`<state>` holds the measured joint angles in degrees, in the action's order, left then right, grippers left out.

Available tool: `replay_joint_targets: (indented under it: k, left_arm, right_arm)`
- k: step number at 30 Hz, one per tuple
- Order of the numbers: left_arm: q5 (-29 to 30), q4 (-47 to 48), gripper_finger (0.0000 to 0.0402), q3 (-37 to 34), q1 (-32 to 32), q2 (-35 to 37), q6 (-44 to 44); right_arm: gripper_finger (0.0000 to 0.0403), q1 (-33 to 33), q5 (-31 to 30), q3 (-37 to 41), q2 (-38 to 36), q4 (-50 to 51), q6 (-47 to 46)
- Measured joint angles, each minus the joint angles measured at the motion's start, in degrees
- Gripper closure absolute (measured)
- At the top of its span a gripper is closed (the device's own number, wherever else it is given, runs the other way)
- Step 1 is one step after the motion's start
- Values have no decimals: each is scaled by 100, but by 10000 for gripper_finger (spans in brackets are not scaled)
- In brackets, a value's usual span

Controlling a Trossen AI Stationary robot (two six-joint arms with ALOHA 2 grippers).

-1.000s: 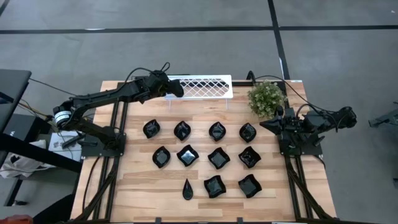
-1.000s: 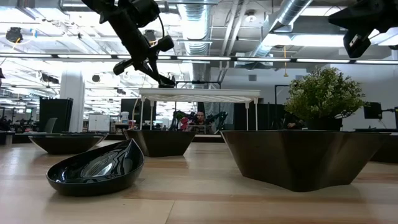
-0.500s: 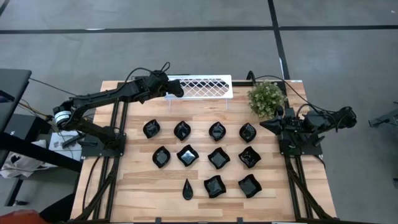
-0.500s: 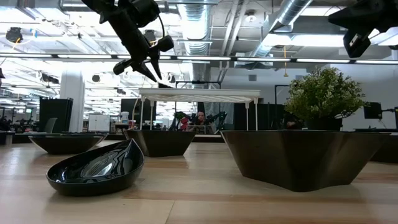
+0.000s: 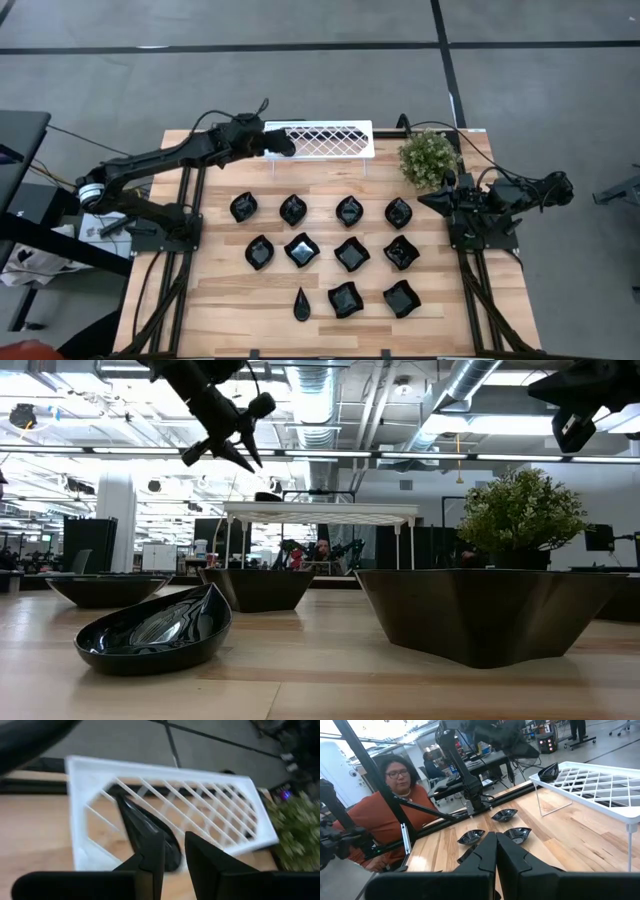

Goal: Pick & Place Mini shaped plates
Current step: Stack the black drop shaped plate on top of the black drop shaped plates on the shelf

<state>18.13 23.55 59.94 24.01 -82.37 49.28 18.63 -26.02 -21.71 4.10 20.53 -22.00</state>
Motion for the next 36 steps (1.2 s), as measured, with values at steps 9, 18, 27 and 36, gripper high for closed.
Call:
replay_joint_targets:
  k: [9, 18, 27, 36]
  left_arm:
    - [-76, 2, 325, 0, -1183, -2, 2]
    - [-64, 2, 325, 0, -2463, -4, 346]
    - [-39, 2, 325, 0, -3542, -4, 1890]
    - [-35, 2, 325, 0, -4307, -7, 3232]
  right_arm:
    - [403, -1, 0, 0, 0, 0, 0]
    - [403, 0, 2, 0, 0, 3, 2]
    - [403, -1, 4, 0, 0, 3, 2]
    - [403, 0, 7, 0, 0, 5, 2]
